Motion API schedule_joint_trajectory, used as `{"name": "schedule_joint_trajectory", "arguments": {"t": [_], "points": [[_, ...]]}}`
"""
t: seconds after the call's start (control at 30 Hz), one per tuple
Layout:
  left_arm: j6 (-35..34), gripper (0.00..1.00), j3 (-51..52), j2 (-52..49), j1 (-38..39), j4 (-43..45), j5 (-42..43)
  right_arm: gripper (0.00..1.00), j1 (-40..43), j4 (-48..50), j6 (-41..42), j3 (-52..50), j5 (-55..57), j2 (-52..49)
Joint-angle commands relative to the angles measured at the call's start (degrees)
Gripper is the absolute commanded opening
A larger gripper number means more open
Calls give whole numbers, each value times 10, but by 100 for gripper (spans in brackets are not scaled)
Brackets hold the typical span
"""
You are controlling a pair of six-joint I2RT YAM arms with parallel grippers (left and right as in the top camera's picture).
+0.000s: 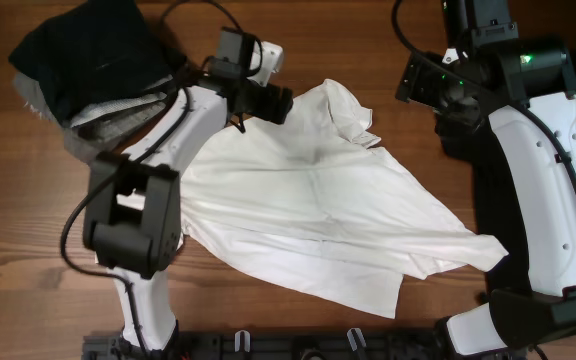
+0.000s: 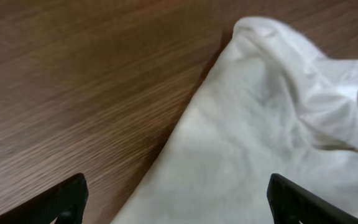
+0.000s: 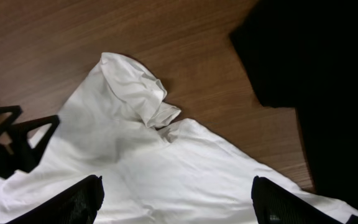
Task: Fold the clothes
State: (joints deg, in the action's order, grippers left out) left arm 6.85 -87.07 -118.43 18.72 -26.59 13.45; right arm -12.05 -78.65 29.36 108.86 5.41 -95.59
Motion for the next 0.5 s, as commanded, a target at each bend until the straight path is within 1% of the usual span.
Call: {"name": "schedule_joint_trajectory", "arguments": {"t": [0.0, 0.03, 0.07, 0.1, 0.17, 0.23, 0.3, 0.37, 0.4, 0.47], "points": [[20, 88, 1, -46, 2, 9, 7, 81, 1, -1, 6, 5, 7, -1], [20, 78, 1, -71, 2, 7, 7, 82, 1, -1, 7, 5, 6, -1], [20, 70, 1, -73, 2, 4, 7, 82, 1, -1, 7, 5, 6, -1], [20, 66, 1, -73, 2, 1, 7, 82, 1, -1, 7, 5, 6, -1], [20, 31, 0, -73, 1, -7, 4, 83, 1, 0, 7, -2, 6, -1], [20, 4, 0, -73, -3, -29, -32, 84, 1, 0, 8, -13, 6, -3], [17, 4, -3, -66, -16, -46, -65, 84, 1, 0, 17, -26, 7, -9], [3, 4, -23, -45, -35, -59, -75, 84, 3, 0, 26, -33, 6, -14], [-29, 4, -43, -26, -51, -58, -96, 84, 7, 0, 33, -35, 6, -21], [-71, 4, -84, 4, -82, -57, -134, 86, 17, -1, 37, -35, 6, -38]]}}
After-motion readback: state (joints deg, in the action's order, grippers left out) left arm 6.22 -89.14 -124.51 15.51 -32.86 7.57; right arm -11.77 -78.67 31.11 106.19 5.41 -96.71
